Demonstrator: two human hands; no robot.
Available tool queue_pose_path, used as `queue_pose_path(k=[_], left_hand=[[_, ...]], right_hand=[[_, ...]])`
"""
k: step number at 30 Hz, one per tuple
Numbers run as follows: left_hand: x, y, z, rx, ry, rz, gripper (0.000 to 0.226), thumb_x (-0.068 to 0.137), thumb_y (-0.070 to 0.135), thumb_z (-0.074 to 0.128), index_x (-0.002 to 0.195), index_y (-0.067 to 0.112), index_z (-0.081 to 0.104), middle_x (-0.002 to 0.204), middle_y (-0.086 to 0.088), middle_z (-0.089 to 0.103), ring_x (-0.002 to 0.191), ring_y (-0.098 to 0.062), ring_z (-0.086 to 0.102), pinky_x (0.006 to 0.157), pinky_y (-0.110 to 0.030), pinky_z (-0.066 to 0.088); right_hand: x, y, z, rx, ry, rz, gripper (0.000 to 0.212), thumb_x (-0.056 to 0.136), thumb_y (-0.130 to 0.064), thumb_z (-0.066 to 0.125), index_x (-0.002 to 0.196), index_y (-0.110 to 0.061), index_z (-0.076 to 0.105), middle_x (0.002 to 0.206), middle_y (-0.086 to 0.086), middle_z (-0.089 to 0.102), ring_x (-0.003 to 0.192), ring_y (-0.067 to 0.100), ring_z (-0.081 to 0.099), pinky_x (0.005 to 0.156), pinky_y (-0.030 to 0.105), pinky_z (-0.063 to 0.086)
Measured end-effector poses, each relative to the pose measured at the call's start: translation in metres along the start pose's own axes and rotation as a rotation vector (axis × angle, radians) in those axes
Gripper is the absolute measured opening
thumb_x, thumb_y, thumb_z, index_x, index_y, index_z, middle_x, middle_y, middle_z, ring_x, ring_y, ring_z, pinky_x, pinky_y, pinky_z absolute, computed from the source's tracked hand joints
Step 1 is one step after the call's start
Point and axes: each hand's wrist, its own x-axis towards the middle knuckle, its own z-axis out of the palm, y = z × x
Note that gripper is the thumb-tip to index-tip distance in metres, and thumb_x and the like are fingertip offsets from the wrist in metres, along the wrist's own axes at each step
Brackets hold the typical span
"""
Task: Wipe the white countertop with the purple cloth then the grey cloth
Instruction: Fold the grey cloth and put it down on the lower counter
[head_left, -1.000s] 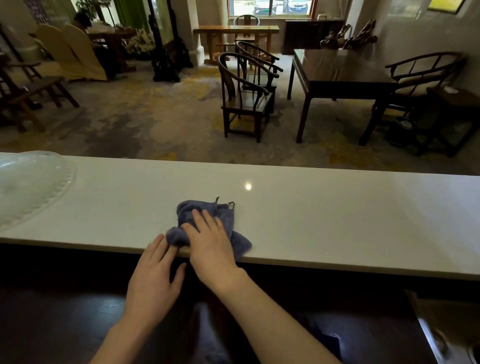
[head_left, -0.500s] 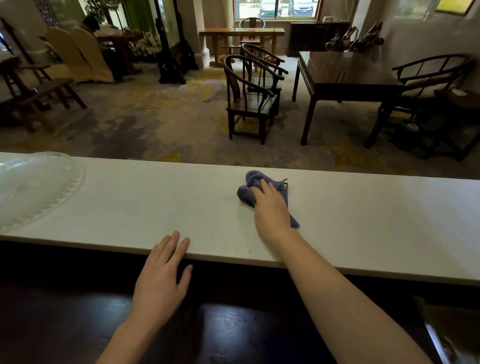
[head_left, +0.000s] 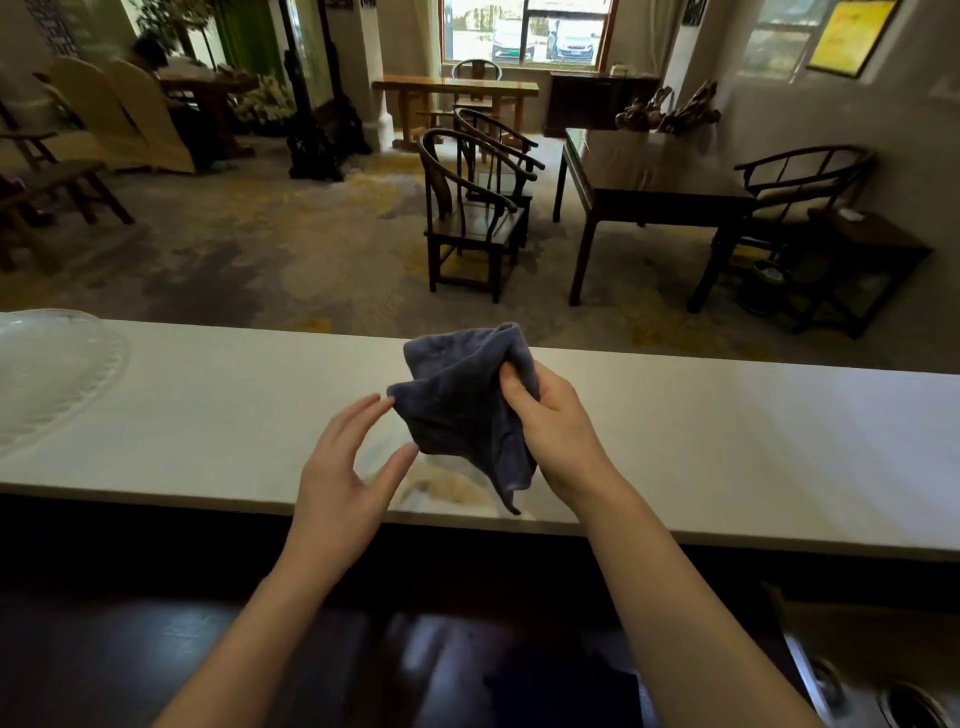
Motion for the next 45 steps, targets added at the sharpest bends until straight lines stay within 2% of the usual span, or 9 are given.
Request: queue_pose_path(k=[5,9,16,20,26,32,37,40,45], left_hand=[[0.022,0.033,-0.003,-0.248,-0.097,0.059,0.062,0.079,0.045,0.073,0.135,0.037,0.049,0.141,0.011,0.051,0.131,-0.01,0.05,0.105,-0.039,0.048],[0.033,0.051,-0.012,-0.262,-0.197,0.087,0.05,0.072,0.057,0.073,0.118,0.043,0.059,0.145,0.015,0.045,0.134,-0.009,0.047,0.104,-0.04,0.047],[0.045,0.076,-0.021,-0.398,-0.477,0.113,0.007,0.082,0.028,0.071,0.085,0.023,0.068,0.143,0.004,0.054,0.133,-0.011,0.049,0.106,-0.041,0.045],[0.043,0.084,-0.02,-0.605,-0.587,0.038,0.002,0.085,0.015,0.067,0.085,0.015,0.064,0.116,-0.001,0.069,0.111,-0.016,0.064,0.09,-0.031,0.052],[0.034,0.076,-0.016,-0.636,-0.538,-0.085,0.008,0.086,0.024,0.066,0.087,0.017,0.064,0.085,0.004,0.067,0.082,-0.011,0.062,0.069,-0.02,0.049],[0.0,0.036,0.0,-0.535,-0.575,-0.292,0.013,0.096,0.03,0.058,0.091,0.019,0.058,0.086,0.0,0.063,0.079,-0.011,0.056,0.07,-0.025,0.044],[-0.051,-0.01,0.012,-0.803,-0.471,-0.671,0.034,0.072,0.019,0.082,0.102,0.017,0.065,0.096,-0.008,0.073,0.085,-0.02,0.07,0.07,-0.029,0.057],[-0.086,-0.043,0.019,-0.732,-0.455,-0.658,0.053,0.072,0.006,0.082,0.118,0.025,0.063,0.107,-0.007,0.074,0.098,-0.018,0.072,0.077,-0.027,0.057],[-0.132,-0.098,0.041,-0.326,-0.401,-0.541,0.049,0.079,0.001,0.075,0.117,0.028,0.061,0.116,-0.004,0.067,0.1,-0.007,0.068,0.089,-0.025,0.054]], right_hand=[[-0.026,-0.015,-0.011,0.173,-0.064,-0.018,0.03,0.104,-0.035,0.049,0.101,-0.049,0.075,0.115,-0.008,0.078,0.112,0.013,0.072,0.093,0.033,0.06],[-0.039,-0.022,-0.023,0.3,-0.093,-0.004,0.026,0.101,-0.036,0.051,0.11,-0.038,0.075,0.122,0.002,0.076,0.117,0.021,0.07,0.094,0.036,0.059],[-0.057,-0.025,-0.038,0.413,-0.125,-0.013,0.029,0.095,-0.037,0.055,0.114,-0.03,0.075,0.122,0.007,0.075,0.118,0.026,0.069,0.091,0.033,0.059],[-0.066,-0.022,-0.044,0.488,-0.152,-0.015,0.031,0.097,-0.032,0.052,0.114,-0.023,0.077,0.123,0.01,0.075,0.119,0.026,0.069,0.094,0.032,0.058],[-0.079,-0.005,-0.043,0.327,-0.062,0.044,0.034,0.098,-0.041,0.054,0.114,-0.021,0.076,0.121,0.01,0.076,0.116,0.025,0.071,0.089,0.031,0.06],[-0.102,0.051,-0.024,0.244,-0.046,0.161,0.03,0.102,-0.044,0.054,0.114,-0.028,0.075,0.118,0.005,0.078,0.112,0.023,0.073,0.09,0.035,0.06],[-0.13,0.114,0.009,0.434,0.022,0.307,0.037,0.1,-0.037,0.057,0.127,-0.014,0.068,0.126,0.014,0.073,0.118,0.032,0.069,0.1,0.048,0.055],[-0.145,0.149,0.029,0.441,0.096,0.402,0.033,0.099,-0.034,0.058,0.122,-0.013,0.069,0.12,0.015,0.076,0.113,0.034,0.071,0.099,0.052,0.055],[-0.165,0.202,0.056,0.245,0.152,0.557,0.02,0.104,-0.029,0.057,0.113,-0.018,0.071,0.111,0.006,0.079,0.101,0.022,0.076,0.092,0.046,0.06]])
